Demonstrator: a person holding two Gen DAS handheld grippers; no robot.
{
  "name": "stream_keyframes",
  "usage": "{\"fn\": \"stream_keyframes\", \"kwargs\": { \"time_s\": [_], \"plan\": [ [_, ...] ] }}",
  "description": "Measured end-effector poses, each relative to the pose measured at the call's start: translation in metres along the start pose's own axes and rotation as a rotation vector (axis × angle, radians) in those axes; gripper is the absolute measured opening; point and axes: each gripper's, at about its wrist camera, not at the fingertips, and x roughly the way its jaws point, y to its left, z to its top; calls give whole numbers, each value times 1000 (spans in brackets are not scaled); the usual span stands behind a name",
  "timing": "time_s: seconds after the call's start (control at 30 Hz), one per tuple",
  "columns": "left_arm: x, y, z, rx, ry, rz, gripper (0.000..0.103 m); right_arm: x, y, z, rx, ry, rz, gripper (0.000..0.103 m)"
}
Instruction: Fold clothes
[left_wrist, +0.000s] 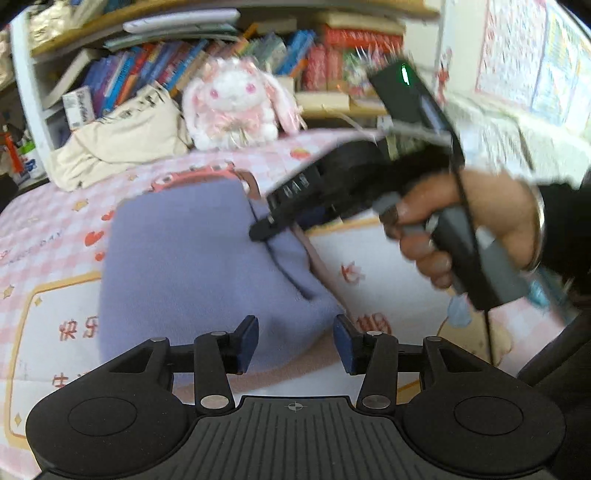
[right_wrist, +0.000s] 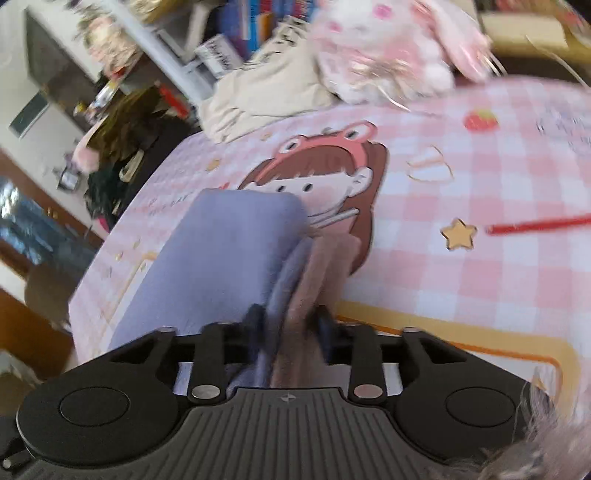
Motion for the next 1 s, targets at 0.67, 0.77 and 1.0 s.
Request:
{"fn": "stream_keyframes", "kwargs": {
  "time_s": [0.67,0.77,1.0],
  "plan": [
    [10,62,-7,-167,19,255,46,-14,39,-30,11,131,60,30],
    [9,65,-10,-182,22,250,46,-28,53,-32,-100,64,72,23],
    [11,62,-10,-167,30,246,49,-17,34,-38,-7,97,56,26]
  ]
}}
